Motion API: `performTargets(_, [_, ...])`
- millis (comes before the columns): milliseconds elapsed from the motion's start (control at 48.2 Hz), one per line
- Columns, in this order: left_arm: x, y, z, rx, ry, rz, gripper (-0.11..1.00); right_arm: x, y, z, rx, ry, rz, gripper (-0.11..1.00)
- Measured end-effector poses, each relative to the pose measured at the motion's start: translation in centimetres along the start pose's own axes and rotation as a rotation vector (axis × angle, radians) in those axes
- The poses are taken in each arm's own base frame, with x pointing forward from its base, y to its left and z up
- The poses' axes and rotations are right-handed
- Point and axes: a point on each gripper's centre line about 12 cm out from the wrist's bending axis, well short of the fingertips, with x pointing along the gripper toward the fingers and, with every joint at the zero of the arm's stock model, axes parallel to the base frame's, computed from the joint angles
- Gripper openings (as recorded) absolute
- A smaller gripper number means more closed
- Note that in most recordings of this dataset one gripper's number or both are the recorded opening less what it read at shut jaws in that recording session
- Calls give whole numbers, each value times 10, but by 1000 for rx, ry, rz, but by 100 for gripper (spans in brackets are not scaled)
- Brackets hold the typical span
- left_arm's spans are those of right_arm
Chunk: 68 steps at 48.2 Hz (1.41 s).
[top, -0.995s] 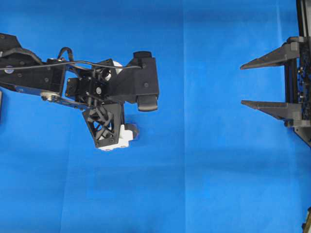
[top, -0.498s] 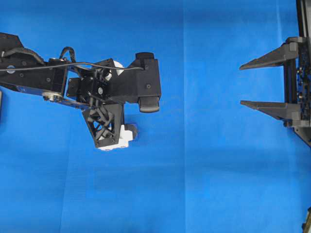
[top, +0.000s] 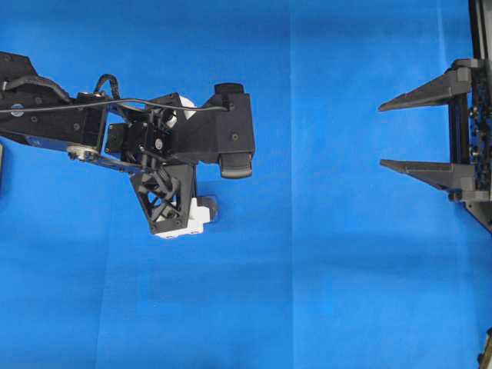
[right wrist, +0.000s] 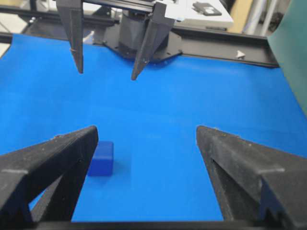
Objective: Handover the blue block to the right arm after grasping it with the left arm, then place it in the designated position.
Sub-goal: 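Lower the open left gripper over the blue cube, then close the left gripper on the blue cube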
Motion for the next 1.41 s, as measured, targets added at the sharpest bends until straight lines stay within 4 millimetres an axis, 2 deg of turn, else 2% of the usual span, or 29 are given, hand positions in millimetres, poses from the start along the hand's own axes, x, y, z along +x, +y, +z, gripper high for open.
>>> performTargets(767, [0, 0, -1, -2, 0, 0, 93, 2, 0, -2, 0, 9, 0, 97])
performTargets(1078, [35, 6, -30, 0, -6, -3, 93, 5, 0, -6, 0, 29, -1, 97])
performTargets(1306, [72, 11, -57, -10, -37, -11, 93, 7, 0, -8, 0, 40, -2, 97])
performTargets(1410, [85, 12, -63, -12, -41, -13, 93, 7, -1, -9, 0, 43, -4, 97])
